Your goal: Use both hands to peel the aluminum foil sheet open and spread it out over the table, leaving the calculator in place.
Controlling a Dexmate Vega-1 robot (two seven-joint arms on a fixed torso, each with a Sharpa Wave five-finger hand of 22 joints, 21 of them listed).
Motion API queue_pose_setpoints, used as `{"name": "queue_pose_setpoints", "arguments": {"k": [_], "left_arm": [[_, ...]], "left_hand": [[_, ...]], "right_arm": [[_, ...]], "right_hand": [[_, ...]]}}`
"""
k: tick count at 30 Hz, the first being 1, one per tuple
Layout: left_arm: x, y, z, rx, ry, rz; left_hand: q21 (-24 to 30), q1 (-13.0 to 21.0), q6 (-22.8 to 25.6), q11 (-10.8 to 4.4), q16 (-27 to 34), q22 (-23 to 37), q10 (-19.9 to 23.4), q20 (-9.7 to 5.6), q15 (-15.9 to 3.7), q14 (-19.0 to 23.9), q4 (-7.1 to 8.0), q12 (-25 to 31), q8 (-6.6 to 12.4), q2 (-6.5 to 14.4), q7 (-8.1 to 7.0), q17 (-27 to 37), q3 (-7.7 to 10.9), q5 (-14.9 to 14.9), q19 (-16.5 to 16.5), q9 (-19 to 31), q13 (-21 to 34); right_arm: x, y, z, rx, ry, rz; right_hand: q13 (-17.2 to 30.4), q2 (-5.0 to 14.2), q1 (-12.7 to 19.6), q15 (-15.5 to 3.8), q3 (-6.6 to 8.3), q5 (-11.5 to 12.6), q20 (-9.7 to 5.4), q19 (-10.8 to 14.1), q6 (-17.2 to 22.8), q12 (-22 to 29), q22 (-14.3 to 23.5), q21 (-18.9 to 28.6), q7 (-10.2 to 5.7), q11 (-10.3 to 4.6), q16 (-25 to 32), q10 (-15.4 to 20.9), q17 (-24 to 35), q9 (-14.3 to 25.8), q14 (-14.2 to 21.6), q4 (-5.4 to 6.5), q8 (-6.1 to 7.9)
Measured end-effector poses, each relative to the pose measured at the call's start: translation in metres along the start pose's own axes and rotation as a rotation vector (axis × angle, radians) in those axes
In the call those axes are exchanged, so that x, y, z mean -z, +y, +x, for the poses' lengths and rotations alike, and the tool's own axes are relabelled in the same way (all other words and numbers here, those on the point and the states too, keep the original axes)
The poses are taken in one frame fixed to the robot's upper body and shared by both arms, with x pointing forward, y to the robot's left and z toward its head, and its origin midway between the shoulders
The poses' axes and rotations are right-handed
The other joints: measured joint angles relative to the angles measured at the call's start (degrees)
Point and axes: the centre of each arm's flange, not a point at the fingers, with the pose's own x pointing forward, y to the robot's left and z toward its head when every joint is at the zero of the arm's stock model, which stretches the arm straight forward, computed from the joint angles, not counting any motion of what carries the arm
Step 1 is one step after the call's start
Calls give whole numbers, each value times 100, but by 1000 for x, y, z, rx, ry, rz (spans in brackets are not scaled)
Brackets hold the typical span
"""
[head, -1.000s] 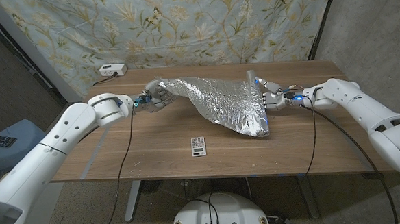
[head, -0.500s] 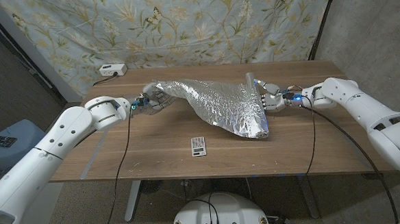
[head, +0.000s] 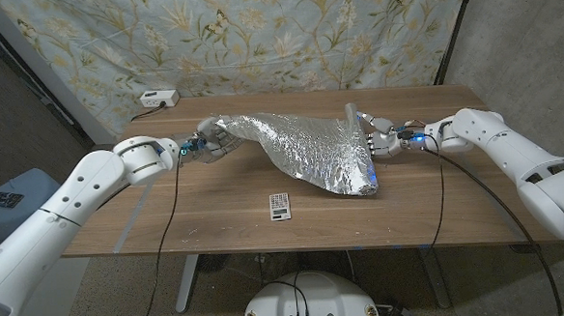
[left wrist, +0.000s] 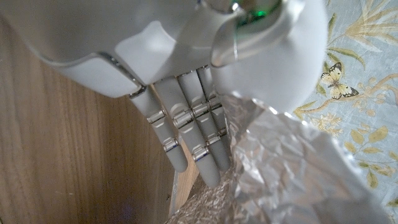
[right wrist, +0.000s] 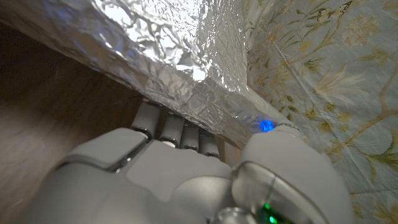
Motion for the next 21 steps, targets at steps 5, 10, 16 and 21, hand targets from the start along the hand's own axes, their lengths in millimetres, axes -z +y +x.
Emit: {"name": "queue_pose_setpoints", "arguments": {"k": [5, 10, 16, 21], "left_arm": [[-4, 4, -3, 1, 5, 24], [-10, 8, -5, -1, 2, 47], [-17, 13, -8, 3, 2, 72], [-22, 17, -10, 4, 2, 83]], "left_hand": [[0, 0, 0, -10, 0, 0, -9, 22, 0, 0, 0, 0, -39, 0, 0, 0, 0, 0, -23, 0, 0], [0, 0, 0, -10, -27, 0, -9, 30, 1, 0, 0, -22, -40, 0, 0, -1, 0, 0, -30, 0, 7], [0, 0, 1, -9, -43, 0, -9, 30, 0, -1, 0, -22, -44, 0, -1, -1, 0, 0, -30, 18, 8], [42, 0, 1, -8, -43, 0, -9, 61, 1, -2, 0, -22, -54, 0, -1, -1, 0, 0, -61, 23, 17]], "right_arm": [[0, 2, 1, 0, -4, -2], [1, 5, 2, -1, -9, -3], [5, 9, 5, -2, -15, -2], [9, 13, 7, -1, -18, 3]], "right_hand": [[0, 22, 22, 0, -7, 0, 0, 0, 0, 0, 0, 0, 0, 0, 0, 0, 0, 0, 0, 7, 0], [0, 24, 24, 1, -7, 0, 0, -1, 0, 0, 0, 0, 0, 0, 0, 0, 0, 0, -1, 7, 0], [0, 44, 44, 1, -7, 0, 0, -1, 0, -6, 0, -34, 0, -1, -1, 0, 0, 0, -1, 7, 0], [0, 44, 44, 1, -7, 0, 0, -1, -21, -22, 0, -38, -21, -1, -1, 0, 0, 0, -1, 7, 0]]}}
